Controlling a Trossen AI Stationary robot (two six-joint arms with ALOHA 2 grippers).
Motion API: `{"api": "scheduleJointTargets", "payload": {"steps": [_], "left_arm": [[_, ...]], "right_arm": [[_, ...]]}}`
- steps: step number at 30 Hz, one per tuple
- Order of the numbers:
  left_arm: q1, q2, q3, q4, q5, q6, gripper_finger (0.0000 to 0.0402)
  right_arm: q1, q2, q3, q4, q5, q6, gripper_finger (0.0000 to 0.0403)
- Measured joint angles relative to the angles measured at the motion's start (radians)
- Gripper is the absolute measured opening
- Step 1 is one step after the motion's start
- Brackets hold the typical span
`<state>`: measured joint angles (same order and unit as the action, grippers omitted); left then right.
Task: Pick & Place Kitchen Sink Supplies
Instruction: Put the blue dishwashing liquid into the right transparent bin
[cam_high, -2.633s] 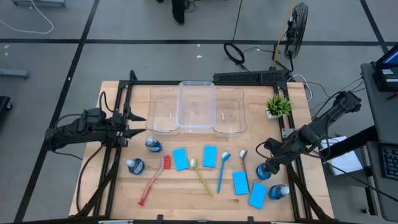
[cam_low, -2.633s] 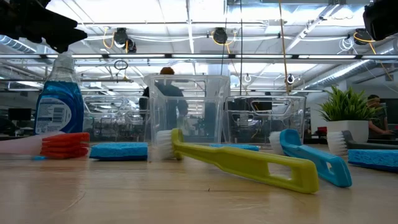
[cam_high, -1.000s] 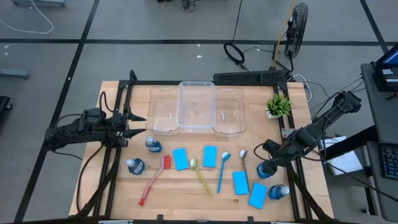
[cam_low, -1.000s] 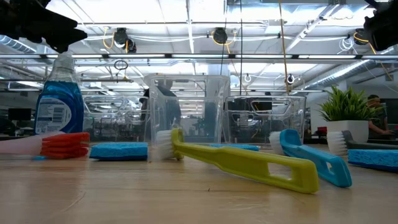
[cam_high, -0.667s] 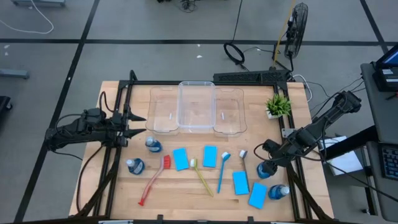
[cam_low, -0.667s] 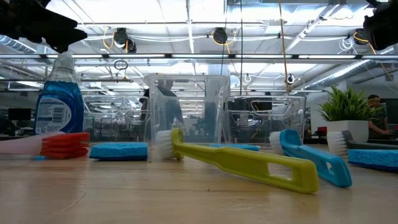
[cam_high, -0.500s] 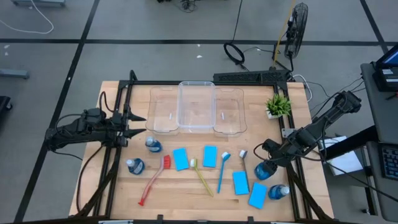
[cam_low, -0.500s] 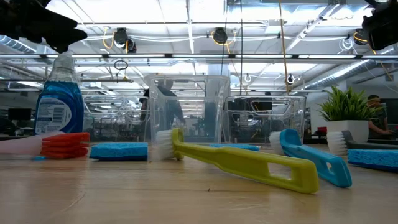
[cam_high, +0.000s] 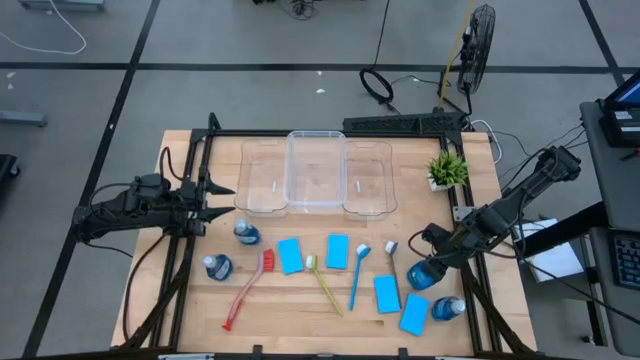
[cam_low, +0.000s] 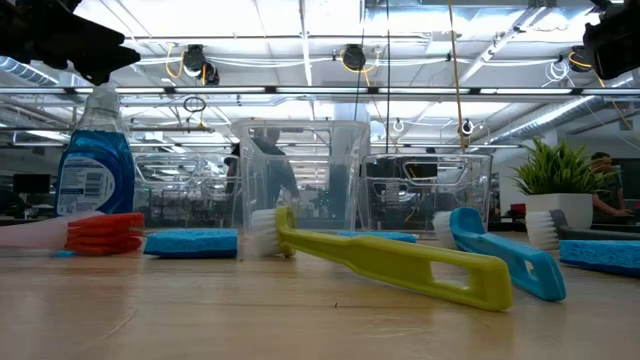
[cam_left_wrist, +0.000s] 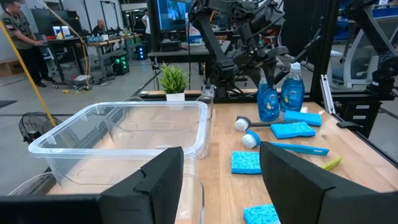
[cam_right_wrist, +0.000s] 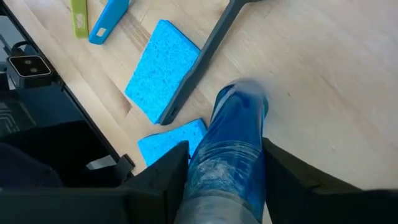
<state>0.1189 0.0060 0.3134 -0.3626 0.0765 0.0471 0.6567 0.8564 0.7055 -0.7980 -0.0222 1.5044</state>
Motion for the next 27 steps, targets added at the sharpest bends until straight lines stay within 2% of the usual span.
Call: {"api": "scheduleJointTargets", "payload": {"steps": [10,17,23,27], "left_arm": [[0.000,0.000,0.000,0.000,0.000,0.000,0.0214],[0.000,0.000,0.000,0.000,0.000,0.000,0.0214],[0.000,0.000,0.000,0.000,0.000,-0.002,0.0214],[0.000,0.000,0.000,0.000,0.000,-0.003,0.0214]], "right_arm": [[-0.001,-0.120,0.000,0.167,0.183,-0.087,0.0153],[-0.001,-0.192,0.000,0.310,0.264,-0.274,0.0153],[-0.002,-0.197,0.000,0.374,0.300,-0.436,0.0154],[-0.002,-0.197,0.000,0.407,0.378,-0.534,0.0153]]}}
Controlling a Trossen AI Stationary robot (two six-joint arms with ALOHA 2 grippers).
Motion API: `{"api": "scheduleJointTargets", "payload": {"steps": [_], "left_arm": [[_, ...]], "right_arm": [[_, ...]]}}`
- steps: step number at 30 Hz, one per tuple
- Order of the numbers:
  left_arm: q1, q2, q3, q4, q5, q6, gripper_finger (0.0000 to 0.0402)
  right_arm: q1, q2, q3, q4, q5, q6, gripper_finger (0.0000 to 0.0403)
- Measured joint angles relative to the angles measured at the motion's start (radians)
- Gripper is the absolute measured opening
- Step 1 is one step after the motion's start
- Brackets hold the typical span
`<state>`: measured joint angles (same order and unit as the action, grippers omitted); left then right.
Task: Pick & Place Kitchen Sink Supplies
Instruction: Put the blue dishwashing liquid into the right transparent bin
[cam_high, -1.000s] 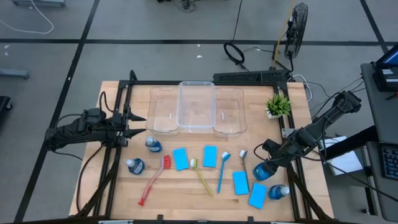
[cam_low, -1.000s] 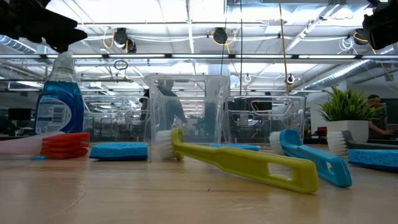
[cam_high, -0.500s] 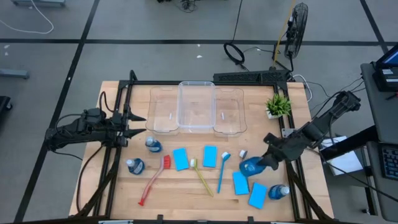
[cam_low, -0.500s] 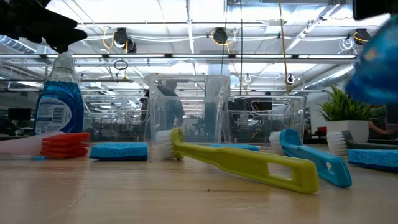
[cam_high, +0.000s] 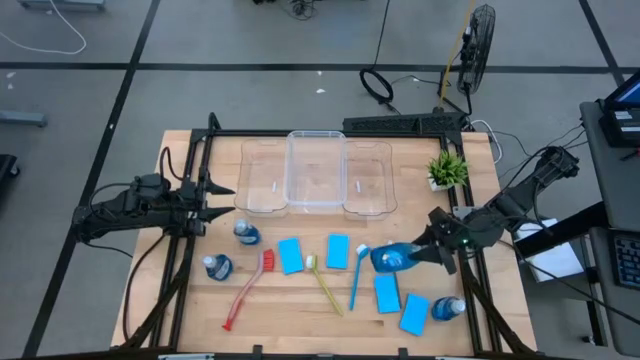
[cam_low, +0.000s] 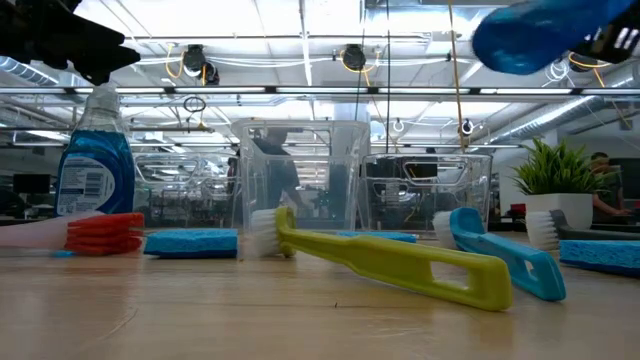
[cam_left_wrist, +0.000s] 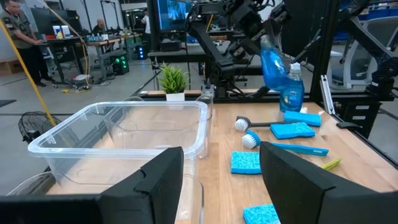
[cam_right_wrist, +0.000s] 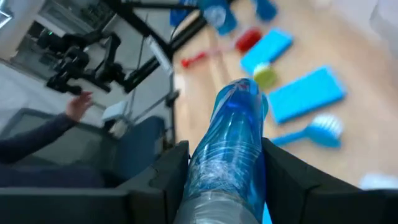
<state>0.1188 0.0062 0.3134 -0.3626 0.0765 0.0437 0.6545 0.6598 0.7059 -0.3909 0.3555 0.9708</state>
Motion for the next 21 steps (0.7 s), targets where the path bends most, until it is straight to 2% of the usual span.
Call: {"api": "scheduleJointTargets", "payload": {"steps": [5,12,21], "left_arm": [[0.000,0.000,0.000,0.000,0.000,0.000,0.0214],[0.000,0.000,0.000,0.000,0.000,0.000,0.0214],[0.000,0.000,0.000,0.000,0.000,0.032,0.0214]], "right_arm": [[0.000,0.000,0.001,0.062,0.086,-0.105,0.0153],[-0.020,0.000,0.001,0.102,0.147,-0.206,0.0153],[-0.102,0.000,0.001,0.132,0.234,-0.308,0.0153]]}}
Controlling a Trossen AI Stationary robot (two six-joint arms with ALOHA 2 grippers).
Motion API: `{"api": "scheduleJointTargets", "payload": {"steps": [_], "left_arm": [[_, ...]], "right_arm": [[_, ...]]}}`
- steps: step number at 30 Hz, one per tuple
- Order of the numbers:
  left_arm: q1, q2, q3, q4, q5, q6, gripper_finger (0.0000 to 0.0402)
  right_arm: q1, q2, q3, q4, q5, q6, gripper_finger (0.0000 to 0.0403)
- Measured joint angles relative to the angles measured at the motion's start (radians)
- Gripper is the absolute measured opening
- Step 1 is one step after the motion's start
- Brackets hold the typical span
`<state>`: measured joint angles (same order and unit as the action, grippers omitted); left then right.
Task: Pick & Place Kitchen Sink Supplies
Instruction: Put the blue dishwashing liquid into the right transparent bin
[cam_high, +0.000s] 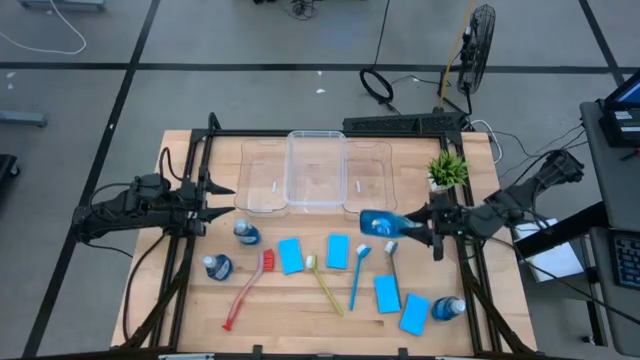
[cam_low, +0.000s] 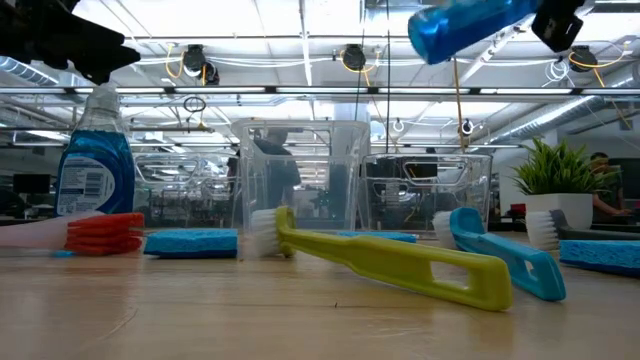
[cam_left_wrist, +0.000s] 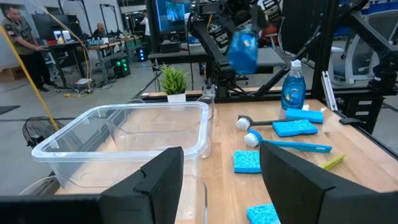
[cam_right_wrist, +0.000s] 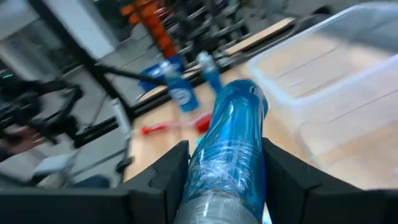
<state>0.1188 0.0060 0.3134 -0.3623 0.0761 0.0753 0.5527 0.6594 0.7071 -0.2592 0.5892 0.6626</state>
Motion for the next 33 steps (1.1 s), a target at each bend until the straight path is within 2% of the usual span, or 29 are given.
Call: {"api": "scheduleJointTargets", "payload": {"steps": [13,21,29,33], "left_arm": [[0.000,0.000,0.000,0.000,0.000,-0.026,0.0214],[0.000,0.000,0.000,0.000,0.000,-0.028,0.0214],[0.000,0.000,0.000,0.000,0.000,-0.028,0.0214],[0.000,0.000,0.000,0.000,0.000,-0.028,0.0214]], "right_arm": [[-0.191,0.000,0.000,-0.004,0.176,-0.156,0.0153],[-0.286,0.009,0.000,-0.008,0.161,-0.135,0.0153],[-0.361,0.037,0.000,-0.013,0.056,-0.053,0.0153],[-0.424,0.073,0.049,-0.129,0.028,0.022,0.0153]]}}
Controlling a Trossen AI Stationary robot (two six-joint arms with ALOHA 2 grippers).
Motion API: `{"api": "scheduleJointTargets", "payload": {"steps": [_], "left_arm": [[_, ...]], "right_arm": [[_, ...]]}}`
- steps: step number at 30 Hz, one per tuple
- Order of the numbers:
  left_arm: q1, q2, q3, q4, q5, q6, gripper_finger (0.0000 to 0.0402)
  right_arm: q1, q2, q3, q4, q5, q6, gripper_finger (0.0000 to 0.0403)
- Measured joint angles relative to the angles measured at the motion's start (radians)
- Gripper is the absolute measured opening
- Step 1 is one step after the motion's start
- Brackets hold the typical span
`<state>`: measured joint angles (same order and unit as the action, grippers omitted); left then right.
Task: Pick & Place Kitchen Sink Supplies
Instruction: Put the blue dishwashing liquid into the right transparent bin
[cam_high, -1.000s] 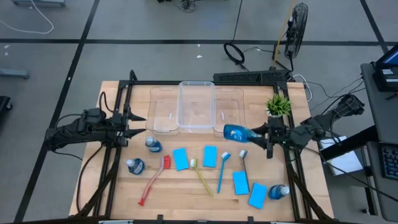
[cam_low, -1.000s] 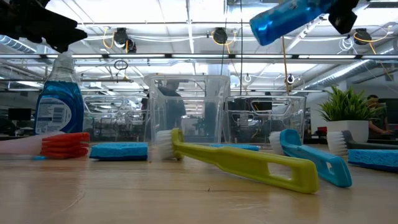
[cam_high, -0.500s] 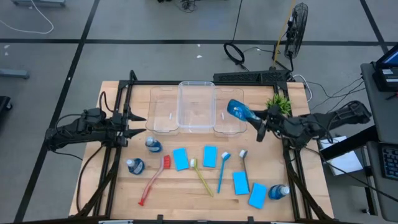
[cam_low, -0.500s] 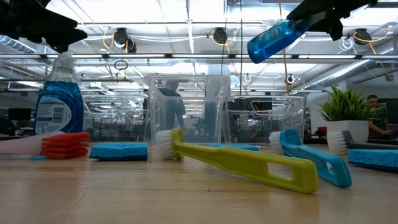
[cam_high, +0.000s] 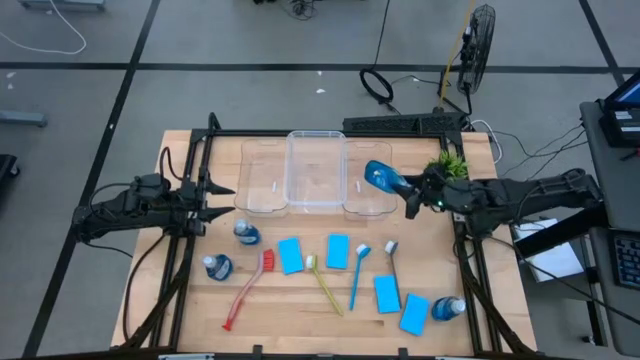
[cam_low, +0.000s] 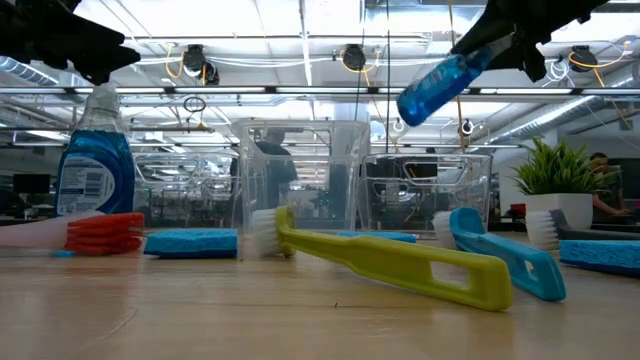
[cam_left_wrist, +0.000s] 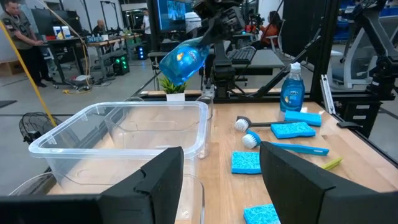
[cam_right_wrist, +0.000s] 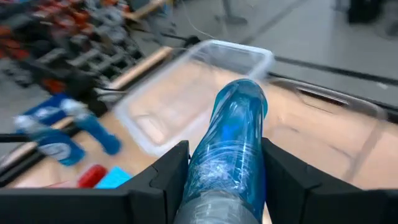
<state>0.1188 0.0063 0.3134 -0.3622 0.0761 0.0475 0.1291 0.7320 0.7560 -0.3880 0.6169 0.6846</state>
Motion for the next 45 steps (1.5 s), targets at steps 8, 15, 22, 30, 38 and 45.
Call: {"api": "scheduleJointTargets", "payload": {"steps": [8,15,22,30,38,45], "left_arm": [[0.000,0.000,0.000,0.000,0.000,0.000,0.0214],[0.000,0.000,0.000,0.000,0.000,0.000,0.0214],[0.000,0.000,0.000,0.000,0.000,-0.004,0.0214],[0.000,0.000,0.000,0.000,0.000,-0.004,0.0214],[0.000,0.000,0.000,0.000,0.000,-0.004,0.0214],[0.000,0.000,0.000,0.000,0.000,-0.004,0.0214]], "right_arm": [[-0.178,0.114,0.162,-0.187,-0.176,0.063,0.0153],[-0.343,0.233,0.221,-0.201,-0.361,0.065,0.0153],[-0.485,0.352,0.246,-0.269,-0.465,0.078,0.0154],[-0.600,0.466,0.318,-0.305,-0.525,0.014,0.0154],[-0.660,0.608,0.489,-0.448,-0.568,-0.090,0.0153],[-0.679,0.687,0.547,-0.473,-0.569,-0.123,0.0164]]}}
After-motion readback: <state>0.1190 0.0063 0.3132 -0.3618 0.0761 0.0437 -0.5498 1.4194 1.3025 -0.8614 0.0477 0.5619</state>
